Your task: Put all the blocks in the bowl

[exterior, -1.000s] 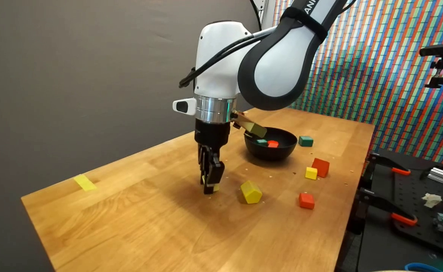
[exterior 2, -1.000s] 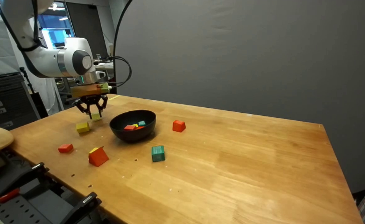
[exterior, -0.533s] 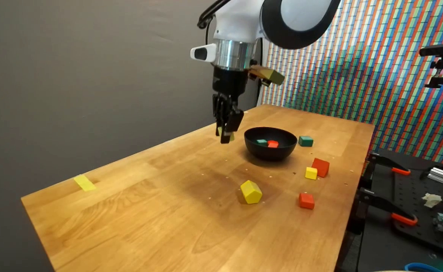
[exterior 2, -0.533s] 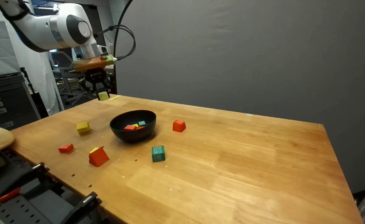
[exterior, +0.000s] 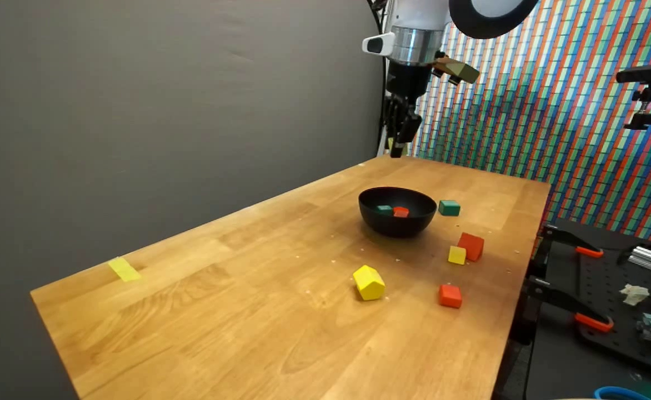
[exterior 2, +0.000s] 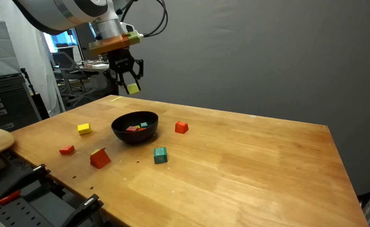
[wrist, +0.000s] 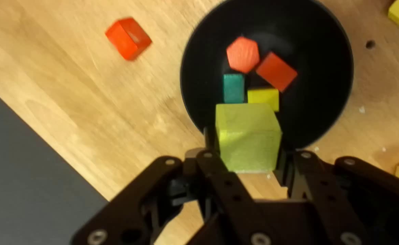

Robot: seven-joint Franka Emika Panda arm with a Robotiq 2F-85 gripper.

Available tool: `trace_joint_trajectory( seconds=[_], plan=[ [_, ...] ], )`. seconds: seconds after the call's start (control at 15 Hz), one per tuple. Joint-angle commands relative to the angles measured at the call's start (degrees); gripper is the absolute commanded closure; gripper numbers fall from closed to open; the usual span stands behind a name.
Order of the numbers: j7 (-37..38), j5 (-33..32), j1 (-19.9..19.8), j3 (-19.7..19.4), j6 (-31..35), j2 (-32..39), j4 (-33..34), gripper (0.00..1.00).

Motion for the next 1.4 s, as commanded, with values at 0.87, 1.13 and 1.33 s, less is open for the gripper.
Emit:
trace_joint_trajectory(
  seconds=[0.87, 1.13, 1.33],
  plan=[
    [-18.16, 18.87, -0.62, 1.68, 12.07, -1.15, -8.55, 0.15],
    [-18.44, 19.98, -0.33, 1.55, 11.33, -0.24, -7.86, 0.08],
    [-21.68, 21.6, 0.46, 2.45, 6.87, -0.88, -7.41, 0.02]
  ],
)
